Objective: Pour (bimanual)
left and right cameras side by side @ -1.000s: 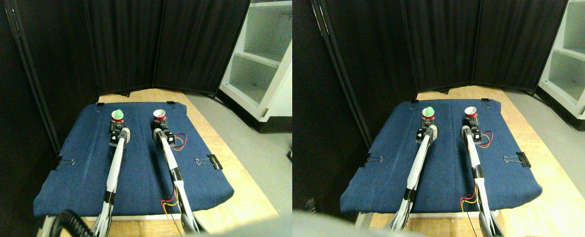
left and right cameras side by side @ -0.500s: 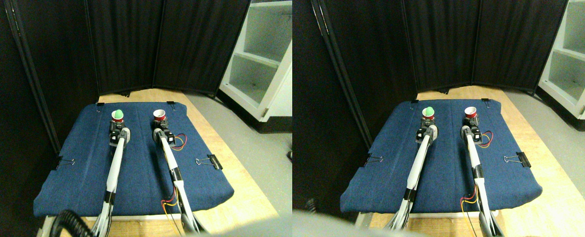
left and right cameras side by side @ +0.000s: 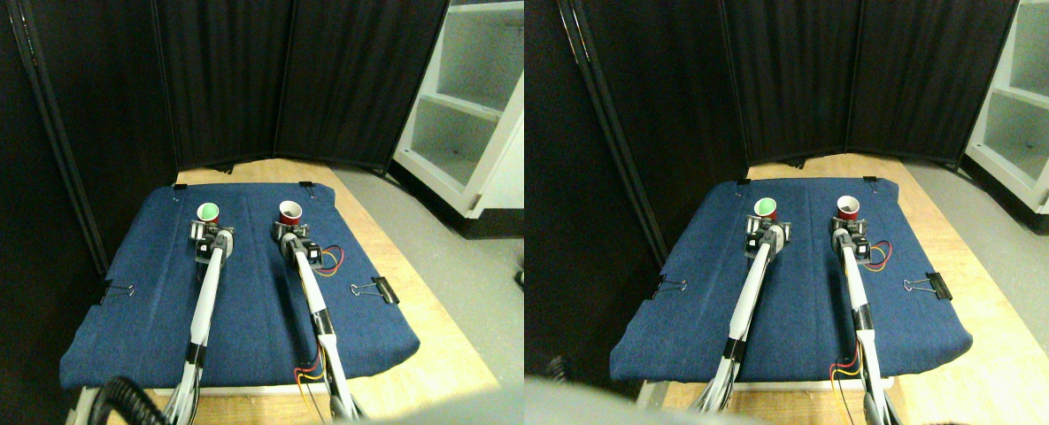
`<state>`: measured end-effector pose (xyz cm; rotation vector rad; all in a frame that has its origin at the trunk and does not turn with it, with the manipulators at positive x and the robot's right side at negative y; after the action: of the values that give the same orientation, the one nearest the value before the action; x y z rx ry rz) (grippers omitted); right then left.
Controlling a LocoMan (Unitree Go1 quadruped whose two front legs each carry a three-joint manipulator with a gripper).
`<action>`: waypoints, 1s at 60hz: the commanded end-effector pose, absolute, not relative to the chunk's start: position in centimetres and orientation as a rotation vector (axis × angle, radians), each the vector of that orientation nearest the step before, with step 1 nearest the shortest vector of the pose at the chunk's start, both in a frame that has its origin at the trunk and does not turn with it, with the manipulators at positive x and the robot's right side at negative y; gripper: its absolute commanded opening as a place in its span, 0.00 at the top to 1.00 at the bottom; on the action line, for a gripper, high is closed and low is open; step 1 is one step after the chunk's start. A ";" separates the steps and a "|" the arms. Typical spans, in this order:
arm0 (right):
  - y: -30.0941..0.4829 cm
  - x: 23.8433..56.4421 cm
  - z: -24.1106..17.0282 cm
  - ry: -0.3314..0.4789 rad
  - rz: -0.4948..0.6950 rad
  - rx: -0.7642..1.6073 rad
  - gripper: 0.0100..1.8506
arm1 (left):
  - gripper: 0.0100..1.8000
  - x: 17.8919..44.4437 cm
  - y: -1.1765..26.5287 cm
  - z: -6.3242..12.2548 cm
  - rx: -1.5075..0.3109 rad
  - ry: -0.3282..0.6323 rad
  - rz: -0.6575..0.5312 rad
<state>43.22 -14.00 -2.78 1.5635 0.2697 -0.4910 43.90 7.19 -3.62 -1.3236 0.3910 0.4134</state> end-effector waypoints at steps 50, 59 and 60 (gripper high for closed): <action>-13.2 39.6 3.3 0.231 -0.249 1.536 0.15 | 0.15 39.6 7.5 2.9 -1.353 0.344 0.172; -12.7 39.1 4.6 0.221 -0.235 1.529 0.15 | 0.15 39.0 7.3 5.1 -1.276 0.338 0.105; -12.7 39.0 4.8 0.221 -0.225 1.528 0.16 | 0.15 38.9 7.2 5.4 -1.261 0.337 0.098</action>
<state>39.04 -13.03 3.48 1.5226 0.2559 -0.2782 38.95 7.34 3.94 -1.2785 0.3732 0.1418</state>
